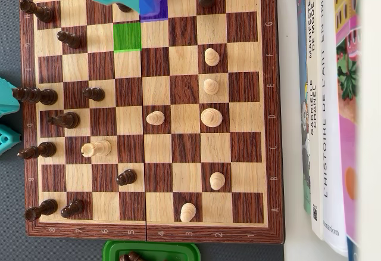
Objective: Play chess
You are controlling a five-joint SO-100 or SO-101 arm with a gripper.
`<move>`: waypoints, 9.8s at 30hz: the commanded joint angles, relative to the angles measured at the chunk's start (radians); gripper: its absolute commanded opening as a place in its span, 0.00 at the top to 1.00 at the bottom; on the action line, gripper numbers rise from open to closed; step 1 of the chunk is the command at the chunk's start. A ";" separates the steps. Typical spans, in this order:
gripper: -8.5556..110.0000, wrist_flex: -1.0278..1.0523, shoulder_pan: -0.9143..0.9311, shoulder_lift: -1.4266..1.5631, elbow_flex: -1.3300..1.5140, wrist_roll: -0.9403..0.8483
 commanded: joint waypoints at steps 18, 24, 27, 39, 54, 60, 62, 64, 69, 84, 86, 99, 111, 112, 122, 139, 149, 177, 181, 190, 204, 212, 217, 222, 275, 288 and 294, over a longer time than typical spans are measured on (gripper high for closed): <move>0.83 -0.009 0.008 0.014 -0.044 0.006; 0.83 -0.009 0.008 0.014 -0.041 0.005; 0.86 -0.009 0.008 0.014 -0.041 0.005; 0.86 -0.009 0.009 0.018 -0.051 0.000; 0.86 -0.009 0.034 0.229 0.072 -0.003; 0.86 -0.005 0.058 0.307 0.146 -0.003; 0.86 -0.005 0.067 0.331 0.173 -0.003; 0.86 -0.006 0.072 0.356 0.202 -0.003; 0.86 -0.009 0.091 0.419 0.276 -0.003; 0.86 -0.144 0.106 0.529 0.531 0.005; 0.86 -0.149 0.106 0.529 0.541 0.005; 0.86 -0.150 0.110 0.522 0.583 0.005; 0.86 -0.150 0.103 0.518 0.588 0.006; 0.86 -0.152 0.103 0.517 0.591 0.006; 0.86 -0.152 0.103 0.517 0.598 0.006; 0.83 -0.152 0.100 0.517 0.598 0.006; 0.83 -0.152 0.100 0.518 0.597 0.008; 0.79 -0.138 0.140 0.825 0.607 -0.005; 0.79 -0.138 0.170 0.919 0.655 -0.020; 0.79 -0.138 0.307 1.121 0.744 -0.153; 0.79 -0.150 0.500 1.282 0.802 -0.336; 0.79 -0.152 0.555 1.448 0.969 -0.336; 0.79 -0.152 0.581 1.528 1.051 -0.336; 0.79 -0.152 0.612 1.609 1.138 -0.336; 0.79 -1.166 0.591 2.062 1.706 -0.365; 0.79 -1.424 0.589 2.083 1.773 -0.365; 0.79 -1.526 0.578 2.083 1.773 -0.330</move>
